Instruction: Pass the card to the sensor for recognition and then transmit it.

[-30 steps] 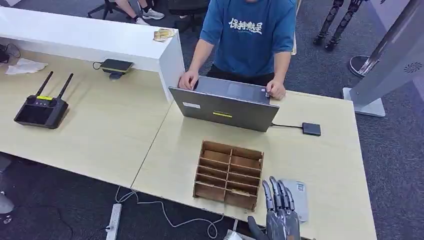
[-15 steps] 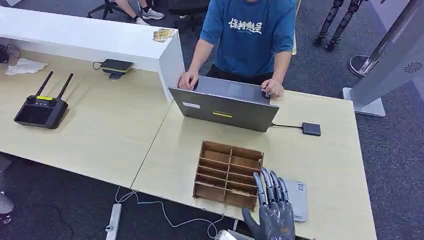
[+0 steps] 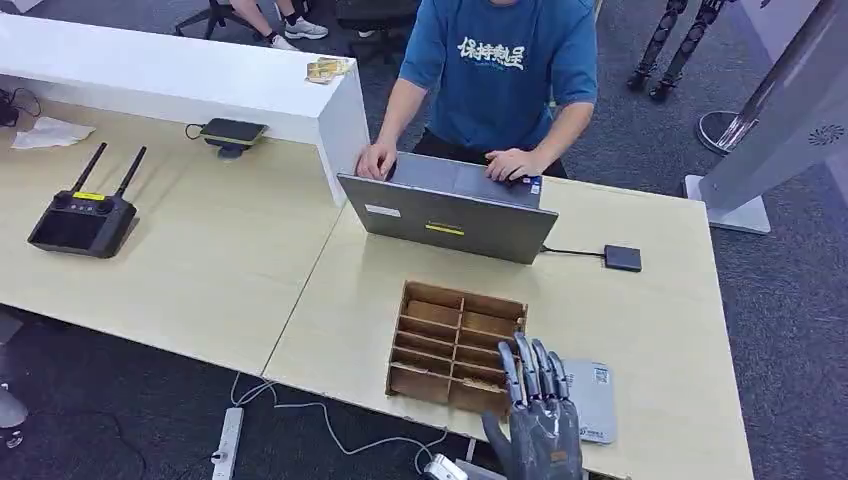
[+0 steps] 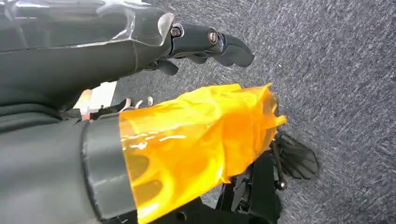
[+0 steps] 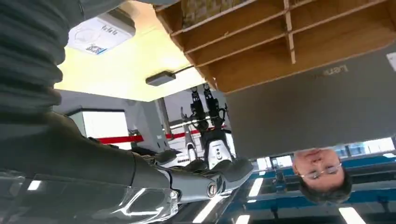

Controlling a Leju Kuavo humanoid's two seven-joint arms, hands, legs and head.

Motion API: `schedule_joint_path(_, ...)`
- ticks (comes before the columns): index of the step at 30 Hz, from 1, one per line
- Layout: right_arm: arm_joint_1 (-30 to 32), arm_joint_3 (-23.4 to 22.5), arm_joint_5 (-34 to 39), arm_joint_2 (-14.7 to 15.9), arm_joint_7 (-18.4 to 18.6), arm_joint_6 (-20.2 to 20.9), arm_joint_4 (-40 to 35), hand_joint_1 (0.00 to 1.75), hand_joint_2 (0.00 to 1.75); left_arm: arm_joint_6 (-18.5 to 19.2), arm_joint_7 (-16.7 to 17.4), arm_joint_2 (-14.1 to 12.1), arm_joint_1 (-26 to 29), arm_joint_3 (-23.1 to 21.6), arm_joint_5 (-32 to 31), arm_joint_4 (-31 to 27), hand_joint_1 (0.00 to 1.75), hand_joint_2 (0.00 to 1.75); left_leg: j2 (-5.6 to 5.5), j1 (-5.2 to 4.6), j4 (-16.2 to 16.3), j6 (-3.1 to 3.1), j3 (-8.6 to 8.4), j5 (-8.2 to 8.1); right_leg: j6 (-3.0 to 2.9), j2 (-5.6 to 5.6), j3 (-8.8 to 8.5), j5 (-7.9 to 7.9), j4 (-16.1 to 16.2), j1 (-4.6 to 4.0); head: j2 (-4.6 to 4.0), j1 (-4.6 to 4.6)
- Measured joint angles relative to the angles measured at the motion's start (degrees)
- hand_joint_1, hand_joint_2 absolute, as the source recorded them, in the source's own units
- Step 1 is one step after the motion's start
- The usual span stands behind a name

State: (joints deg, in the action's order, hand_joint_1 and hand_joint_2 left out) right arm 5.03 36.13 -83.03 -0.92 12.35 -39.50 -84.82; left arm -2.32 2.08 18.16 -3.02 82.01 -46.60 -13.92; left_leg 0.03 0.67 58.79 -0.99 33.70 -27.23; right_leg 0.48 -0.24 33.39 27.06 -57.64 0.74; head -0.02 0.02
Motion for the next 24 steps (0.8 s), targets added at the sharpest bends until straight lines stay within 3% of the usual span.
schedule_joint_path(16, -4.3, 4.4, -0.2, 0.0, -0.1, 0.0, 8.9, 0.00, 1.75, 0.1, 0.2, 0.0, 0.0, 0.0, -0.4, 0.0, 0.00, 0.00, 0.00, 0.00, 0.0, 0.00, 0.01, 0.00, 0.00, 0.00, 0.00, 0.00, 0.0, 0.00, 0.00, -0.02)
schedule_joint_path(24, -5.3, 5.4, -4.1, 0.0, 2.7, 1.8, 11.7, 0.00, 1.75, 0.1, 0.3, 0.0, 0.0, 0.0, -0.9, 0.0, 0.00, 0.00, 0.00, 0.00, 0.0, 0.00, 0.01, 0.00, 0.00, 0.00, 0.00, 0.00, 0.0, 0.00, 0.00, -0.02)
